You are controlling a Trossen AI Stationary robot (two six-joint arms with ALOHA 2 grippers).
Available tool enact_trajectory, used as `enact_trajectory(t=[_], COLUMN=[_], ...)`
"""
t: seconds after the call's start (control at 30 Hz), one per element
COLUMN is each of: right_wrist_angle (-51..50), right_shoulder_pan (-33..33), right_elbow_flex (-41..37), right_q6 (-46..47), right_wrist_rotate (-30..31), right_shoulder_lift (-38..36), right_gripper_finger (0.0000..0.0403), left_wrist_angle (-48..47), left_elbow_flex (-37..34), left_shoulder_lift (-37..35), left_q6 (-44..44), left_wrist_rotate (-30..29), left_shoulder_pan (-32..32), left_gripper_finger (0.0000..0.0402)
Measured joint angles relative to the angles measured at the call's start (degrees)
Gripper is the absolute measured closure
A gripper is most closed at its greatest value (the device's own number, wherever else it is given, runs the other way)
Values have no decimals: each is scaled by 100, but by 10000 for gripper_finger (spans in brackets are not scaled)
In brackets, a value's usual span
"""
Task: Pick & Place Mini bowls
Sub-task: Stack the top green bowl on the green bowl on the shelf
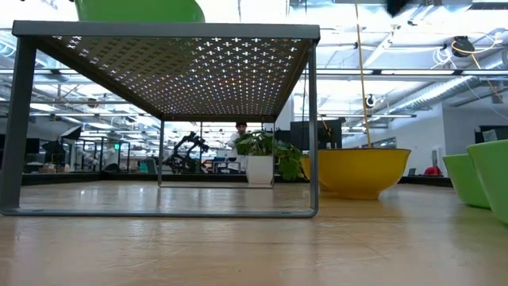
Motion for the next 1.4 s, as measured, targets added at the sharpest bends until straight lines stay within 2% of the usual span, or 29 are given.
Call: enact_trajectory(t=[0.1, 0.23, 0.5, 0.63, 0.8, 0.93, 1.4], right_wrist_angle=[-399, 128, 1294, 1536, 2556, 3204, 3223], right_shoulder_pan=[204, 508, 818, 923, 950, 950, 950], right_elbow_flex=[-491, -1434, -3257, -3998, -4750, -5117, -5462], right_q6=[874, 1444, 1896, 2254, 2344, 2338, 2511], right_wrist_rotate=[-107, -415, -548, -556, -897, -1148, -1149], right_shoulder_lift=[-152, -529, -1255, -1547, -1811, -1925, -1937], right_gripper_finger=[215, 212, 219, 222, 221, 224, 232], left_wrist_angle=[-11, -13, 192, 241, 244, 244, 169], left_elbow_flex=[0, 0, 2, 2, 2, 2, 2], left_shoulder_lift=[32, 155, 454, 538, 549, 549, 549], left_q6=[52, 117, 99, 118, 124, 69, 15], left_wrist_rotate=[0, 0, 0, 0, -2, -2, -2], left_shoulder_pan=[0, 0, 0, 0, 0, 0, 0], left_gripper_finger=[222, 222, 222, 222, 222, 222, 222])
